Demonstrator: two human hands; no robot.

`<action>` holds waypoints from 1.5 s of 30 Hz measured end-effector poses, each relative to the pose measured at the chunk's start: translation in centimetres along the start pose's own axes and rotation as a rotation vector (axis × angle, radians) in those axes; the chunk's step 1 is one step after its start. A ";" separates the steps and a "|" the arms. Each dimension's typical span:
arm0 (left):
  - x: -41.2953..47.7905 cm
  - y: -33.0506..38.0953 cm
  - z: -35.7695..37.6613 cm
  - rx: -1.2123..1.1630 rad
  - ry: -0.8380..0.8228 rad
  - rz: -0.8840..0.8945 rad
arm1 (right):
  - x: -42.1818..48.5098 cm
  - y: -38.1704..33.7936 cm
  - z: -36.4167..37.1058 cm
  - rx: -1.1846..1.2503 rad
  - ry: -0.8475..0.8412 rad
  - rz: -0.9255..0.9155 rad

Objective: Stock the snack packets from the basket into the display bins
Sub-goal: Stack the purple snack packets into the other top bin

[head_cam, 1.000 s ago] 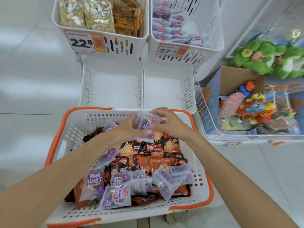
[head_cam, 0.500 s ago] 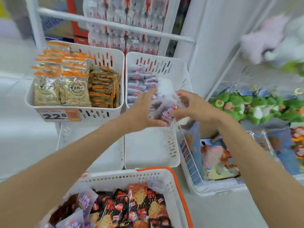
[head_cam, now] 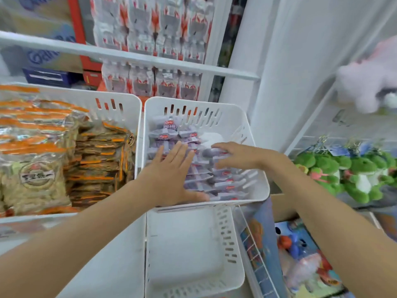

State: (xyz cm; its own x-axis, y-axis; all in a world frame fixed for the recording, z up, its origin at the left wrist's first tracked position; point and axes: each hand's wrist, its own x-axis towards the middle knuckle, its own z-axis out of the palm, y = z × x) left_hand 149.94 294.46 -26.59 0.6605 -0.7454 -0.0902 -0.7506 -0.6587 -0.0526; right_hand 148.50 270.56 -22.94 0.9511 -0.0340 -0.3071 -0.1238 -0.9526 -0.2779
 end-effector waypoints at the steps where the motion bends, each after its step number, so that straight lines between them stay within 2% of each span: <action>1: 0.0 0.0 0.0 0.002 -0.003 0.002 | 0.2 0.0 0.0 0.033 -0.028 0.006; 5: -0.1 0.2 -0.1 0.009 -0.015 0.004 | 0.6 0.0 1.6 0.117 -0.051 0.005; 8: 0.0 -0.1 -0.3 -0.037 -0.017 -0.001 | -0.1 -0.5 2.1 0.257 0.017 0.020; 12: -0.8 -0.3 -1.3 -0.255 0.034 0.020 | -3.0 -0.9 2.1 0.257 0.338 -0.010; 17: -6.5 1.4 -1.9 -0.544 0.283 0.013 | -10.1 -4.1 5.5 0.397 0.675 -0.109; 19: -9.7 2.7 -0.9 -0.566 0.397 -0.013 | -13.2 -6.4 8.2 0.421 0.763 -0.131; 22: -15.3 4.3 1.7 -0.616 0.391 -0.059 | -17.0 -9.4 13.7 0.442 0.661 -0.142; 24: -19.3 4.4 4.6 -0.682 0.306 -0.125 | -19.1 -10.8 18.3 0.443 0.501 -0.127; 29: -29.5 1.5 12.9 -0.813 0.224 -0.356 | -20.7 -13.9 29.9 0.461 0.005 -0.025; 32: -35.1 -0.9 16.3 -0.942 0.259 -0.530 | -19.0 -17.3 35.1 0.561 -0.136 0.072; 34: -37.5 -2.1 17.7 -1.005 0.281 -0.569 | -17.3 -20.0 38.0 0.612 -0.160 0.129; 36: -39.4 -2.8 18.2 -1.002 0.220 -0.589 | -15.8 -22.3 40.2 0.583 -0.150 0.117; 38: -40.7 -3.7 18.6 -1.013 0.221 -0.621 | -15.1 -23.8 40.7 0.497 -0.019 0.044; 42: -42.3 -4.4 19.1 -1.176 0.286 -0.703 | -16.0 -25.5 36.6 0.509 0.244 -0.104; 45: -41.4 -3.4 18.5 -1.322 0.203 -0.609 | -17.1 -27.9 34.2 0.670 0.201 -0.210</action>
State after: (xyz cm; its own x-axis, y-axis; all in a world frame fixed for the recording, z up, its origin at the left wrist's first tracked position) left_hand 124.78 329.48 -41.12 0.9364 -0.2523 -0.2441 0.1292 -0.3988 0.9079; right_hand 126.00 308.08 -41.09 0.9994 0.0126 -0.0310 -0.0187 -0.5577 -0.8298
